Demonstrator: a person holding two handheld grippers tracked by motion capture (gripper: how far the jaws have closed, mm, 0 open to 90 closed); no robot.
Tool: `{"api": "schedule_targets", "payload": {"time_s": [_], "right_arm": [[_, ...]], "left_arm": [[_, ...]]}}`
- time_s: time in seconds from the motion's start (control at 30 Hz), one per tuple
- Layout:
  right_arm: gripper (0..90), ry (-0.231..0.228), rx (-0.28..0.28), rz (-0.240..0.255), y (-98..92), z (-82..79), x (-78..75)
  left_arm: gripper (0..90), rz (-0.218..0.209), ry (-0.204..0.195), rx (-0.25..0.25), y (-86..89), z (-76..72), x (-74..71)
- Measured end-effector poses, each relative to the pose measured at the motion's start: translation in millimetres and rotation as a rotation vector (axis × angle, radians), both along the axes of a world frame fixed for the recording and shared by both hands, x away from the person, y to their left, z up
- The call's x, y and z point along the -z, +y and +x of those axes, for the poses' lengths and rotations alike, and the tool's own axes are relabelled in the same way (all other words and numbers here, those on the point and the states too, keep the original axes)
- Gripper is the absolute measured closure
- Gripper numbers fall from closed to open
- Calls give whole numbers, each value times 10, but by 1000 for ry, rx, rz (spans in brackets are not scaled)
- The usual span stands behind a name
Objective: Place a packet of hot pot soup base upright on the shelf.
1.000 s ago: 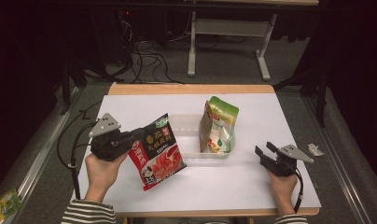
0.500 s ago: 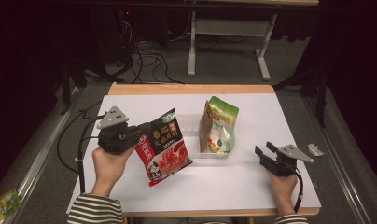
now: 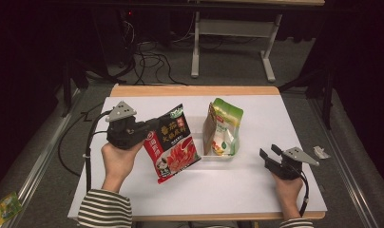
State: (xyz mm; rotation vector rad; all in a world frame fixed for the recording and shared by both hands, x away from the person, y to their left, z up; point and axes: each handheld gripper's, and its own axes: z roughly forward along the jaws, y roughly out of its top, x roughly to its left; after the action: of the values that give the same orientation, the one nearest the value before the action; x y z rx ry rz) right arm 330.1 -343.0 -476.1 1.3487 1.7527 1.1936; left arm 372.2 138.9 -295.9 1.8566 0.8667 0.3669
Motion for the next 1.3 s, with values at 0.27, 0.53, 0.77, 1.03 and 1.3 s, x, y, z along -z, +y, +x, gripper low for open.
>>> {"api": "schedule_targets", "payload": {"time_s": [0.27, 0.53, 0.77, 1.03, 1.3], "right_arm": [[443, 1, 1, 2, 1, -1, 0], [442, -1, -1, 0, -1, 0, 0], [441, -2, -1, 3, -2, -1, 1], [442, -1, 0, 0, 2, -4, 0], [439, 0, -1, -3, -3, 6, 2]], "left_arm": [[892, 2, 7, -24, -101, 126, -27], [891, 18, 14, -55, -210, 217, -45], [890, 35, 13, -97, -214, 258, -66], [889, 30, 31, -112, -261, 362, -38], [885, 44, 23, -117, -415, 454, -33]]}}
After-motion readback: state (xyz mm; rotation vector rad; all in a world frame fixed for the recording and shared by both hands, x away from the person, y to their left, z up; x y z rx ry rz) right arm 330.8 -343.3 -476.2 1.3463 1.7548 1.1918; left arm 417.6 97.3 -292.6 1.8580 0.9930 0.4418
